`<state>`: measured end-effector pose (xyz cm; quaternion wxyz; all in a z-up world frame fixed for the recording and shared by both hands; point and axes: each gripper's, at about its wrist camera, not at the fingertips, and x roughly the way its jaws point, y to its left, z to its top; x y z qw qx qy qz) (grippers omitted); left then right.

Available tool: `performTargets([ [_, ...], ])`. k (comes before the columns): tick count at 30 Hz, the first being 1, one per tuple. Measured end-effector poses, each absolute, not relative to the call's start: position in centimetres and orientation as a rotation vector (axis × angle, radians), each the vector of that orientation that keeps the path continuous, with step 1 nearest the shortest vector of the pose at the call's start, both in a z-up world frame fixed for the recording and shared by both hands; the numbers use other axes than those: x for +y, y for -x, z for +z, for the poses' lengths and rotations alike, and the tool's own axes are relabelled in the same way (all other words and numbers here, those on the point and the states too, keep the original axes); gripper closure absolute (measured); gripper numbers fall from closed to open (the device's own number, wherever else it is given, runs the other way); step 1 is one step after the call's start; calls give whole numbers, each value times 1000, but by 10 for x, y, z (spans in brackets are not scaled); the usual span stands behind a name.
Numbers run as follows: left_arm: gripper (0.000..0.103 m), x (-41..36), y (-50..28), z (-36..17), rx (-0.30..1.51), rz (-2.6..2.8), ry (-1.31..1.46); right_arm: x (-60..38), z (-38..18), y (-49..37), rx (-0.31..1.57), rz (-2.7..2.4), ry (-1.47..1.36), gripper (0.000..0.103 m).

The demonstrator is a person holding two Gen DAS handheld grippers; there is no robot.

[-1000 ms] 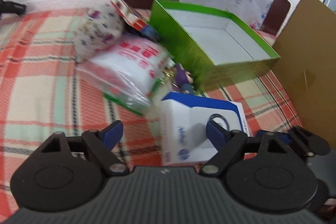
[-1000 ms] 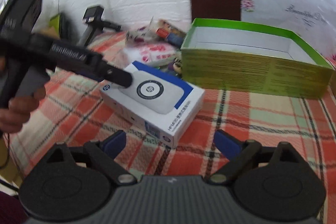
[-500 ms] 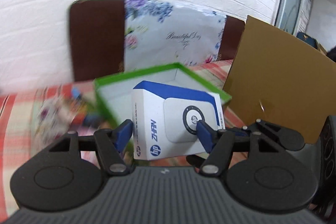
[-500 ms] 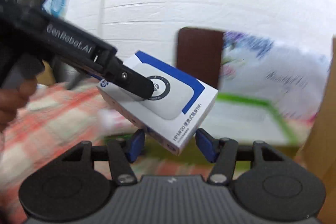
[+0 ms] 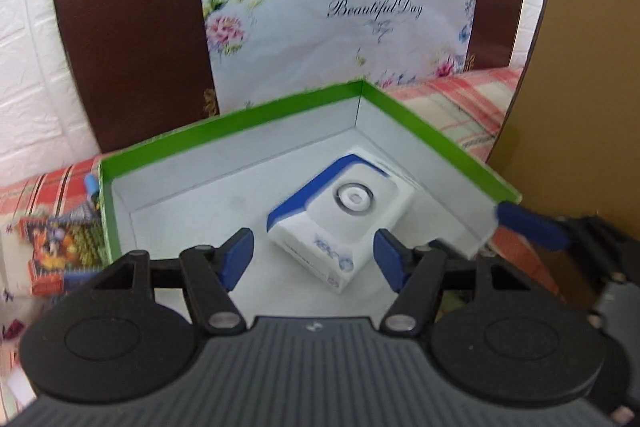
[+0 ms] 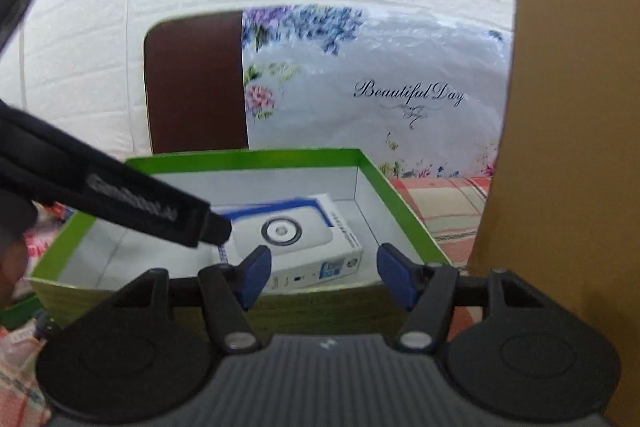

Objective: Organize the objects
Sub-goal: 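Lower the HP box into the green box and open the left tool, then grasp the purple keychain doll with the left tool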

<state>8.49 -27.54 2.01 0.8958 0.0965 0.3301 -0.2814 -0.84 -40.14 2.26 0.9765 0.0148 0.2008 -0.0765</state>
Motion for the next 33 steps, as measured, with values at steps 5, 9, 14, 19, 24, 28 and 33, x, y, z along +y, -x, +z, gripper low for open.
performTargets([
  [5,35,-262,-70,18,691,-532,-232,-398,15,41,397,-125,-153,36],
  [9,35,-243,-53,23,660,-495,-240,-389,12,56,438,-80,-170,36],
  [14,35,-218,-43,28,671,-476,-205,-369,14,60,483,-32,-180,36],
  [19,35,-182,-31,22,677,-431,-181,-336,16,63,509,36,-130,36],
  [24,35,-118,-22,7,684,-343,-125,-299,13,61,540,127,-54,37],
  [28,35,-67,-28,-10,742,-244,-69,-269,5,54,577,195,-9,43],
  [33,35,-27,-30,-25,769,-176,2,-241,0,31,612,243,36,52],
])
